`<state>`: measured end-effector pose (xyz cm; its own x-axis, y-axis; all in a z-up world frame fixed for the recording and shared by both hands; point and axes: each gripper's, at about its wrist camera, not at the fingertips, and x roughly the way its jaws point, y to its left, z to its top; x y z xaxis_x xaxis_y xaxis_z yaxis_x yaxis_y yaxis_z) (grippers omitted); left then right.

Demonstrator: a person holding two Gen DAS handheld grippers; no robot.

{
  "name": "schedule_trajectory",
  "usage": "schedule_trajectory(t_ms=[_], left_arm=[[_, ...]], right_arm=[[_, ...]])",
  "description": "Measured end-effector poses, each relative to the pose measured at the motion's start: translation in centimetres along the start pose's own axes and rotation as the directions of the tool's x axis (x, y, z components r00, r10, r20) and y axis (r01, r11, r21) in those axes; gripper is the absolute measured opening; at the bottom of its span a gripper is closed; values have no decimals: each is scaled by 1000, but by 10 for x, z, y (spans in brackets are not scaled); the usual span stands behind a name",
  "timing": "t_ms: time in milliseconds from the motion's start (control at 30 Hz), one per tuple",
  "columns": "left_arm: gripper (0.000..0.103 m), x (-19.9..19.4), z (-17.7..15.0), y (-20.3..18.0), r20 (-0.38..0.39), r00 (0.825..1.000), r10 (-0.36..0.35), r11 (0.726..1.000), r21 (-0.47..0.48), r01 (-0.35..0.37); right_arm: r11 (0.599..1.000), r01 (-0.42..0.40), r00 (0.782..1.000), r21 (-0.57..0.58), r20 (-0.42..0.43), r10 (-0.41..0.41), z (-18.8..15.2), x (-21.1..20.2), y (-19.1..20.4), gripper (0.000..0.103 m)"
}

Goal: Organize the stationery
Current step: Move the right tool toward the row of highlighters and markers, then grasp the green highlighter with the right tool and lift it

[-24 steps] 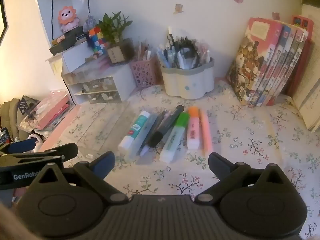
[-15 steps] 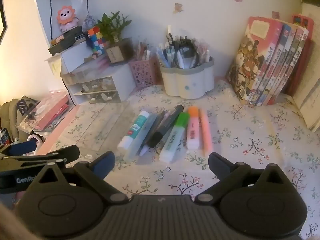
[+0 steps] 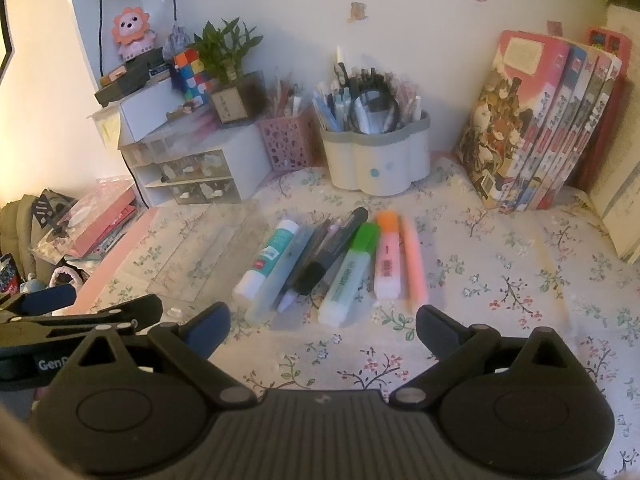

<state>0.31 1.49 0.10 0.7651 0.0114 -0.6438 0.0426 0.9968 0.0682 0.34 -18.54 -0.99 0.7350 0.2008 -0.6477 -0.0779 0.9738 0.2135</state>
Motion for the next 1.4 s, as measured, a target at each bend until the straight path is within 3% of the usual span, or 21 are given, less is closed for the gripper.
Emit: schedule_trajectory(t_ms=[467,600,733,933,1167,1400], left_arm=[[98,33,-4,2,-37,999,0,1000,3,0],[98,50,-9,4,-38,999,-12,1000,1,12],[92,73,-17,10,-50,998,-23,1000,-21,22],[73,96,-25,8,-53,998,-30,1000,4,30],[73,106,-30,1,14,1000,-25,998,64,24],[73,108,-35,-2,61,998,-26,999,39,23]], right_arm=[[1000,3,999,7,-42,-3,3,22,-9,66],[1000,4,999,27,-44,-3,6,32,-18,54],[998,0,998,63,-69,5,9,48,-31,30],[998,-11,995,58,-100,17,17,76,-36,30],[997,66,994,45,-94,-61,35,98,-60,30],[999,41,993,-13,-113,-42,39,113,-59,29]])
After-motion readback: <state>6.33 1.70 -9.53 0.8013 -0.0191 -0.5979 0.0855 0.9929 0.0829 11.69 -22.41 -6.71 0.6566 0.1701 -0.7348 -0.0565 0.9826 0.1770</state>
